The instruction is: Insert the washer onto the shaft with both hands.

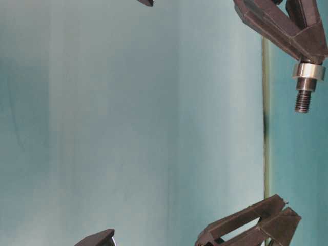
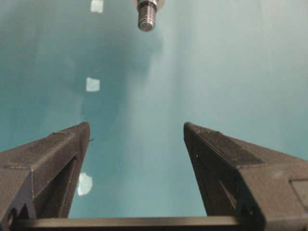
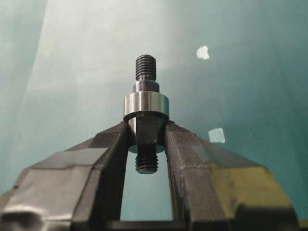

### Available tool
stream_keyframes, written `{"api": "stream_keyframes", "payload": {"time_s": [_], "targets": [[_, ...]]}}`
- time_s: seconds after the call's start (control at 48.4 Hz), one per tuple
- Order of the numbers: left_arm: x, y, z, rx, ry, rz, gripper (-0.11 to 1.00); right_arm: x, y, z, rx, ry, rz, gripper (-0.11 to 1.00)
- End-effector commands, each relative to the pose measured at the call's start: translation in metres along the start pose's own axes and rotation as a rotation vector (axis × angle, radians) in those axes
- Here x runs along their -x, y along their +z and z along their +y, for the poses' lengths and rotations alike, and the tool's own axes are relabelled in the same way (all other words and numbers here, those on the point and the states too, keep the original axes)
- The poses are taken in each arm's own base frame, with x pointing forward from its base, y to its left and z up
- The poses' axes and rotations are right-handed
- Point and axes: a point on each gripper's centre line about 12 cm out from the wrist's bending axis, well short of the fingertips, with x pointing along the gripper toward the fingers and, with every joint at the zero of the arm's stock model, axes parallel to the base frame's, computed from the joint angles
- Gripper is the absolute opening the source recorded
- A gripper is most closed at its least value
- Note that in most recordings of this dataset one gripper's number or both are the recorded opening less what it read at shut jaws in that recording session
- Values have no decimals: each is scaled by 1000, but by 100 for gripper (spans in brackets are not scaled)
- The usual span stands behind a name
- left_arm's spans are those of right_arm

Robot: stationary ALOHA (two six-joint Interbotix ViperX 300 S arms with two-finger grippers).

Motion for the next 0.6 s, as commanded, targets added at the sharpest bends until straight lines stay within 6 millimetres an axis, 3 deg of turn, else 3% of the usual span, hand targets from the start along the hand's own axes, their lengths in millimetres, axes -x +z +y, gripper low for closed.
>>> {"api": "stream_keyframes", "payload": {"time_s": [0.0, 0.578], "targets": [[3, 9, -2, -2, -6, -28, 86, -1, 8, 2, -2, 6, -27, 0], [3, 6, -1, -4, -3, -9, 86, -1, 8, 2, -3, 5, -27, 0]]}}
